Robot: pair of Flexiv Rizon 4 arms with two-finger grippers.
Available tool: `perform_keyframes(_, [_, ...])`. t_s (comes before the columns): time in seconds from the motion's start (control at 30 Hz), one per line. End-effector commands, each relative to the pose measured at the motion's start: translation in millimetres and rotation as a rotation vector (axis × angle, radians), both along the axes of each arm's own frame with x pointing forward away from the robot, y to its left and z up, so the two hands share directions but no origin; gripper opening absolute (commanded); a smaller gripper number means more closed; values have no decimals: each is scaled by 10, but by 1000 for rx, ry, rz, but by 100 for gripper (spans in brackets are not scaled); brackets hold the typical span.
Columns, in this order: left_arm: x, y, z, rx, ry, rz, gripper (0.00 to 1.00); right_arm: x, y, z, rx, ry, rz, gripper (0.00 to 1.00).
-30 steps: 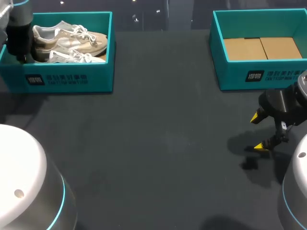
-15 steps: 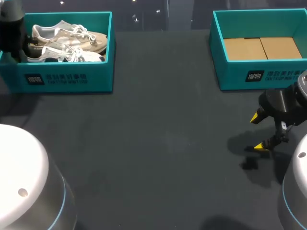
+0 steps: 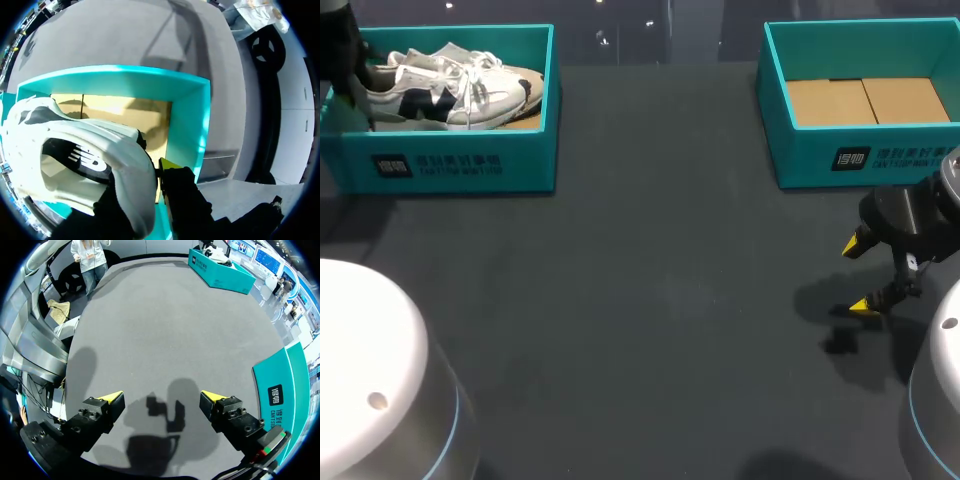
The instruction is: Take the shoe out of the shoebox, open the shoe tongue, remove and reinsert the insole, then place the shoe into the shoebox
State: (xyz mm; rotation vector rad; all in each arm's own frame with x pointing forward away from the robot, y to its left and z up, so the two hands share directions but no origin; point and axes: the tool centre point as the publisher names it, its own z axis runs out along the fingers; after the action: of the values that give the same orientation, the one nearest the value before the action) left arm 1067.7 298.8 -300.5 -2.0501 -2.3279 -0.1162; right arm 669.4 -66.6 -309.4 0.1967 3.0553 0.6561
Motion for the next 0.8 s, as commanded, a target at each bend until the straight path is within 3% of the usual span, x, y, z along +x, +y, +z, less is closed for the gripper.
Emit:
perform_keyframes(0.03, [23,-12,139,5,-4,12,0,-15,-2,-1,-1,-2,-1,100])
perform_keyframes(0.4, [36,40,655,-2,-29,47,0,-15,-2,-1,-1,-2,-1,100])
perform_keyframes(0.8, [-262,-24,1370,76,-71,73,0,-15,-2,-1,-1,-2,-1,100])
